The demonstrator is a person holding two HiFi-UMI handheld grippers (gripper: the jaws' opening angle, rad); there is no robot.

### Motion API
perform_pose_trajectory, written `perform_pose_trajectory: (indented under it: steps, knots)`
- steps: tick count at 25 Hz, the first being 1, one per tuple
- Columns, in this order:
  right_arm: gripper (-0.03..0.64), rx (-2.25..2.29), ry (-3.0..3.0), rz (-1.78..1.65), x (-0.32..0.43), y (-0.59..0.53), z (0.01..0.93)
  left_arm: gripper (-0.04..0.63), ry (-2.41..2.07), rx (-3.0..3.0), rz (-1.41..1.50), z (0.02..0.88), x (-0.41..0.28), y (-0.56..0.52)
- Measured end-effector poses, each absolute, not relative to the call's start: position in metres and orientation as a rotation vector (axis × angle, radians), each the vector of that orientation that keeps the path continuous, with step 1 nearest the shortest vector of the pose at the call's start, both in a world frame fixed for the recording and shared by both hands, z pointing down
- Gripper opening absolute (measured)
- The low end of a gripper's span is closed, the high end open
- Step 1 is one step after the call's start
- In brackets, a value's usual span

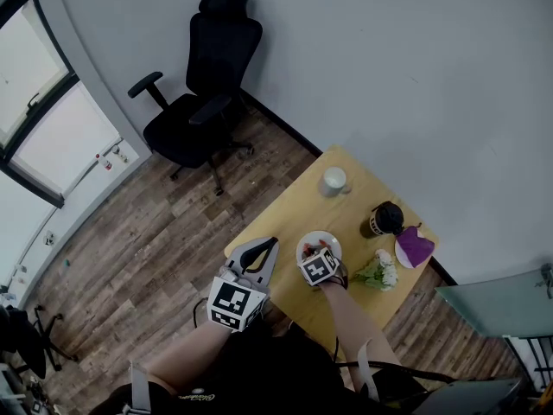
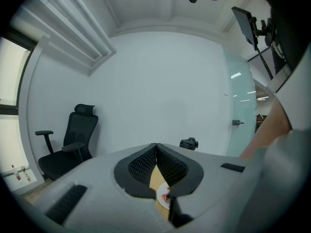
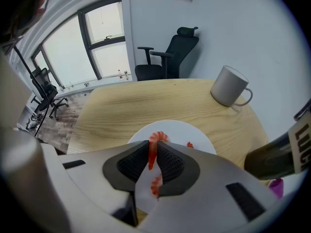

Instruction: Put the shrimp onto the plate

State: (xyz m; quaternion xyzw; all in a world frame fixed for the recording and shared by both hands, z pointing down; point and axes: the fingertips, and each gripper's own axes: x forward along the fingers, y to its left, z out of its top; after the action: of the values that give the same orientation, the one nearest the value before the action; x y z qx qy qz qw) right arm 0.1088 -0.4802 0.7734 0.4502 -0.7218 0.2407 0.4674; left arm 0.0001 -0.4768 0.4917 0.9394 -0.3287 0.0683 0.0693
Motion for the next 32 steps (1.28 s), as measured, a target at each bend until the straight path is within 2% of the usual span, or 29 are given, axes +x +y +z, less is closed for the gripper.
perform_pose_trajectory:
  steps: [26, 32]
  knots:
    - [0.061, 1.12, -1.766, 0.553, 0.108, -0.4852, 0.7739, 0.006, -0.999, 2.822, 0.21, 0.4935, -0.0041, -0.4785]
    - [0.091, 1.131, -1.794, 0.567, 0.1043, -0.4867, 0.7715, 0.006, -1.004, 2.819, 0.208, 0.4935, -0.0063, -0.4782]
